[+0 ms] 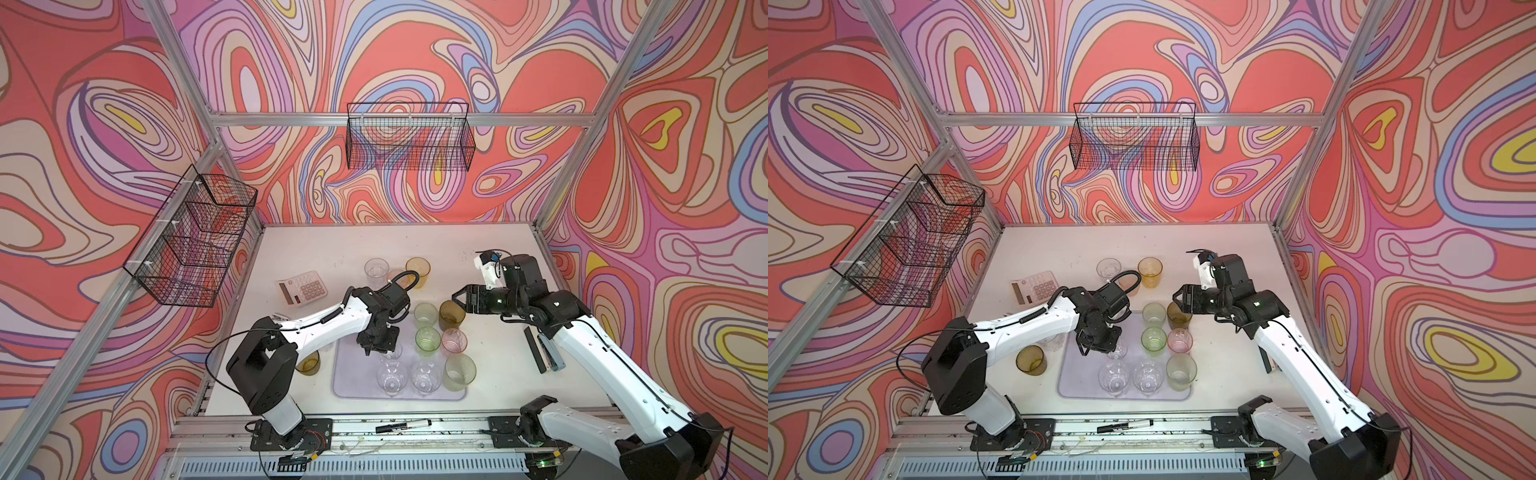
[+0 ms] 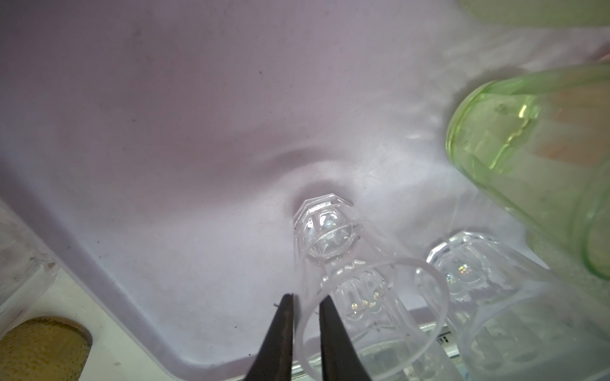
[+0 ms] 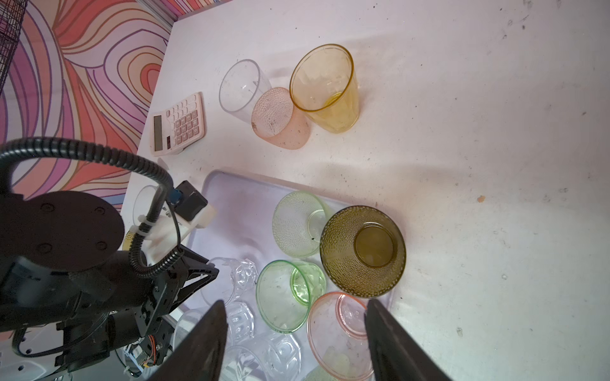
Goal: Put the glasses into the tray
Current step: 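Lower the small clear glass onto the tray with the left gripper, then open the left gripper to release the small clear glass on the tray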
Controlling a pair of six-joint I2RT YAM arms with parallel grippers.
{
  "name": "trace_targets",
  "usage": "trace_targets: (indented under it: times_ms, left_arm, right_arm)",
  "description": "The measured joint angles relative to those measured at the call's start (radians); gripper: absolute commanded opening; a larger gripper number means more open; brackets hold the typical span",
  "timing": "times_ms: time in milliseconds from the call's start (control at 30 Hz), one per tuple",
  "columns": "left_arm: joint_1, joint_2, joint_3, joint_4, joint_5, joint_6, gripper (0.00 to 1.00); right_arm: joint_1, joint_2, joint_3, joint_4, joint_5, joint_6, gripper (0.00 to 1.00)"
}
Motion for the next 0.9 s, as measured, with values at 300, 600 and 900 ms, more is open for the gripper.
trace_targets:
  times_ms: [300, 600, 900]
  left_arm:
    - [0.0, 0.0, 0.0, 0.0, 0.0, -0.011, 0.29]
    - [0.0, 0.0, 0.025, -0.021, -0.035, 0.002, 0.32]
    - [0.047, -0.001, 0.128, -0.08, -0.076, 0.072, 0.33]
  right_arm:
    - [0.0, 0.0, 0.0, 0.0, 0.0, 0.0, 0.69]
    - [0.0, -0.002, 0.0, 0.0, 0.0, 0.0, 0.69]
    - [0.0, -0.014, 0.0, -0.001, 0.0, 0.0, 0.69]
